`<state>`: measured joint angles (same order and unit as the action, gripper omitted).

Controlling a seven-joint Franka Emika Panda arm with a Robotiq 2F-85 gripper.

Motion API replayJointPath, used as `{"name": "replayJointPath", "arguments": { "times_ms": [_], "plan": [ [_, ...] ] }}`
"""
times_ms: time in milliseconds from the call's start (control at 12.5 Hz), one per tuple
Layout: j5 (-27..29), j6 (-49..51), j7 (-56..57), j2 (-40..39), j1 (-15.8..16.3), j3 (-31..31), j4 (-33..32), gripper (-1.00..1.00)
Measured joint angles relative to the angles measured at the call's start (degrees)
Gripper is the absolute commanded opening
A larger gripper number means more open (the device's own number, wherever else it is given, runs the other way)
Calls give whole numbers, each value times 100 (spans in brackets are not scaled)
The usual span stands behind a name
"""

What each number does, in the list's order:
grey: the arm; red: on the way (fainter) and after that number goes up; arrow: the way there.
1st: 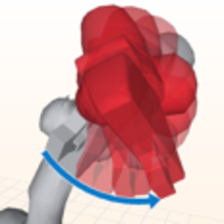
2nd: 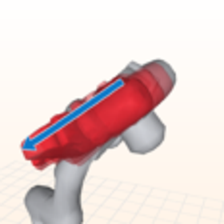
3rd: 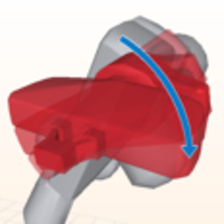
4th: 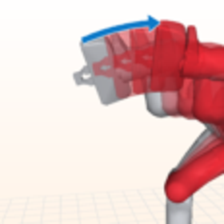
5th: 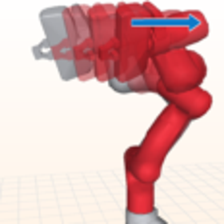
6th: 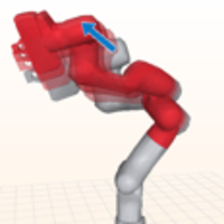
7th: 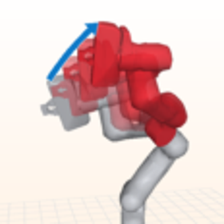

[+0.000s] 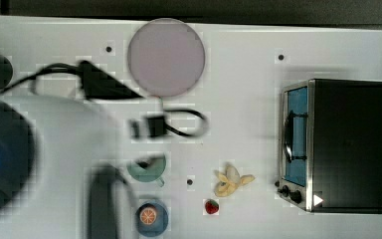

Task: Pick ketchup from strainer and place it on the table

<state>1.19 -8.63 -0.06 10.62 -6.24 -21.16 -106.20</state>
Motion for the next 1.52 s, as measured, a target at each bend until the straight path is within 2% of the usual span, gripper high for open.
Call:
{"name": "replayJointPath", "arguments": {
  "times_ms": [320, 480, 800, 1120, 1280, 1520],
  "plan": [
    [112, -562, -38, -974, 234, -1280, -280, 100],
    [123, -890, -39, -1327, 414, -1630, -397, 100],
    [-29, -1472, -61, -1786, 476, -2234, -571, 100],
    [-853, -2528, -88, -2135, 649, -2307, -1130, 100],
    [-968, -3149, -101, -2638, 671, -2276, -1320, 100],
    [-1505, -3837, -434, -3391, 616, -2136, -1690, 100]
  ]
}}
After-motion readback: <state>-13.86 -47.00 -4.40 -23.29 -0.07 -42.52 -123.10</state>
